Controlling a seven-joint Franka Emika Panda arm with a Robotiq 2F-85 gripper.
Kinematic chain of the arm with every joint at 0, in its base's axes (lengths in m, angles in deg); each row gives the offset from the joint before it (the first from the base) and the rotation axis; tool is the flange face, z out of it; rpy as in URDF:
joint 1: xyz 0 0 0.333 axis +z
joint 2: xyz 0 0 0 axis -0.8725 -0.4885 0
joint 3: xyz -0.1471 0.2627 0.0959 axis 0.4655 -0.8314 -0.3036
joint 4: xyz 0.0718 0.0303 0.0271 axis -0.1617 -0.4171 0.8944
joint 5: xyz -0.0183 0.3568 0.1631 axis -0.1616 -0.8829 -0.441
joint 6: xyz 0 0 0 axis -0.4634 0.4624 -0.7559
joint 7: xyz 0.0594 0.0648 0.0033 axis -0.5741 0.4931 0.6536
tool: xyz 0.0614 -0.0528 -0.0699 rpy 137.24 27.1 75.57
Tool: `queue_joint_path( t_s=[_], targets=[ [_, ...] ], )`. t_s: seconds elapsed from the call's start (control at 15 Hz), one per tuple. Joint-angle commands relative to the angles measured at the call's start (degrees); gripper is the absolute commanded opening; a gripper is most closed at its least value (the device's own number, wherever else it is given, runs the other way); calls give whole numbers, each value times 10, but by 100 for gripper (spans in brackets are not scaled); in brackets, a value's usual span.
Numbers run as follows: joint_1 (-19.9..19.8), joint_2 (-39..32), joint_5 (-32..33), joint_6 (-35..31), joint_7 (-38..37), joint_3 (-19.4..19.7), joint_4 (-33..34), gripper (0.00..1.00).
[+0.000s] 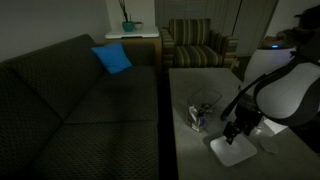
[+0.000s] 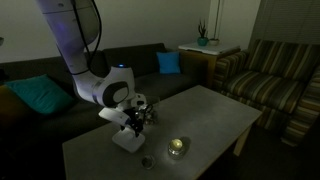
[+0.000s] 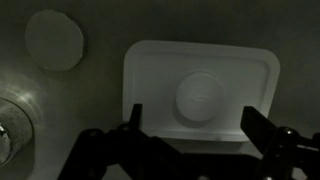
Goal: Put the white lid on top of the clear storage jar then press down the button on the lid
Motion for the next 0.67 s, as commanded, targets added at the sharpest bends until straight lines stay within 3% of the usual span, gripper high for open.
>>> queue_joint_path(
  t_s=[0.0, 0.6],
  targets=[
    [-18, -4, -6, 6, 15, -20, -4, 100],
    [-4, -41, -9, -40, 0, -12, 6, 100]
  ],
)
